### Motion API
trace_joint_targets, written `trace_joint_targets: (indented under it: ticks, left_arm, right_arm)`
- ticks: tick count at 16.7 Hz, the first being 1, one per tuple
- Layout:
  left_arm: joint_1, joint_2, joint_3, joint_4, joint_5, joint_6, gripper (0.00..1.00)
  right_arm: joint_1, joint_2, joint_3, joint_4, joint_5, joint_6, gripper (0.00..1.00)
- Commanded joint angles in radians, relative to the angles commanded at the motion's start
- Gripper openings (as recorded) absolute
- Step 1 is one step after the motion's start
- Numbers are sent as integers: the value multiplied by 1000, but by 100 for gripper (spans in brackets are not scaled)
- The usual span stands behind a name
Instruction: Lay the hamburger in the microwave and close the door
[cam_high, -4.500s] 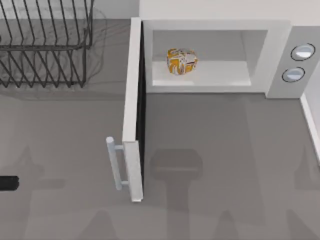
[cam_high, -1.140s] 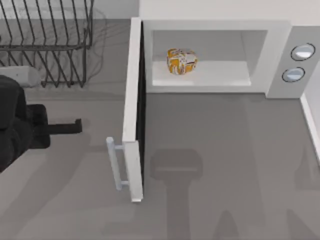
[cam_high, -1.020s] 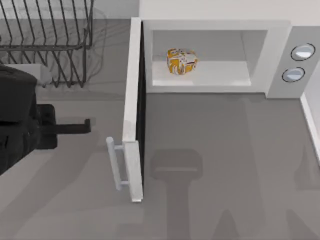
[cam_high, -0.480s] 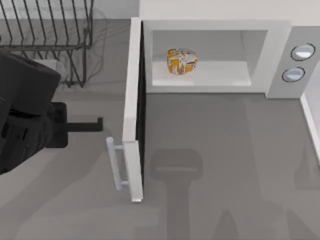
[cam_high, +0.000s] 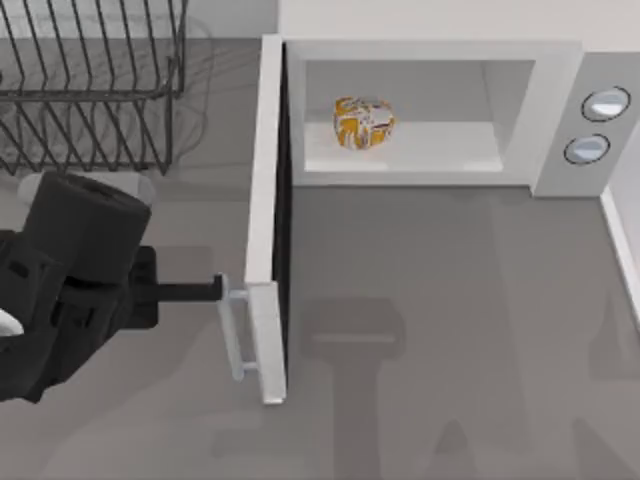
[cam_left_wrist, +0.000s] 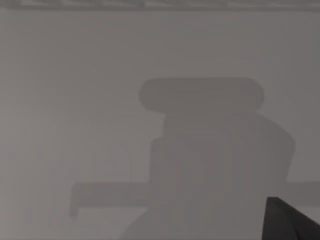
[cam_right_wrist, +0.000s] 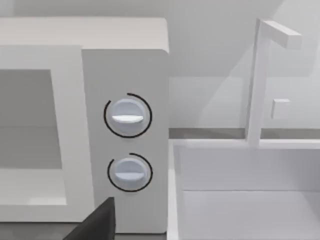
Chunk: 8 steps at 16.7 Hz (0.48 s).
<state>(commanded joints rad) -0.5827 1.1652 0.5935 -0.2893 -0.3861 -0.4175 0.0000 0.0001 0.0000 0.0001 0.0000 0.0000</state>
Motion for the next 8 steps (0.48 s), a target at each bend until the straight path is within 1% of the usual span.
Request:
trace_joint_targets:
  ticks: [4,6,8]
  left_arm:
    - [0,53,-111,161,0,3,0]
    - [-1,67,-141,203,0,3,0]
    - [-1,70,-145,209,0,4,0]
  right_arm:
    - [0,0,0,0,0,0,100]
    - [0,0,0,0,0,0,100]
    - [0,0,0,0,0,0,100]
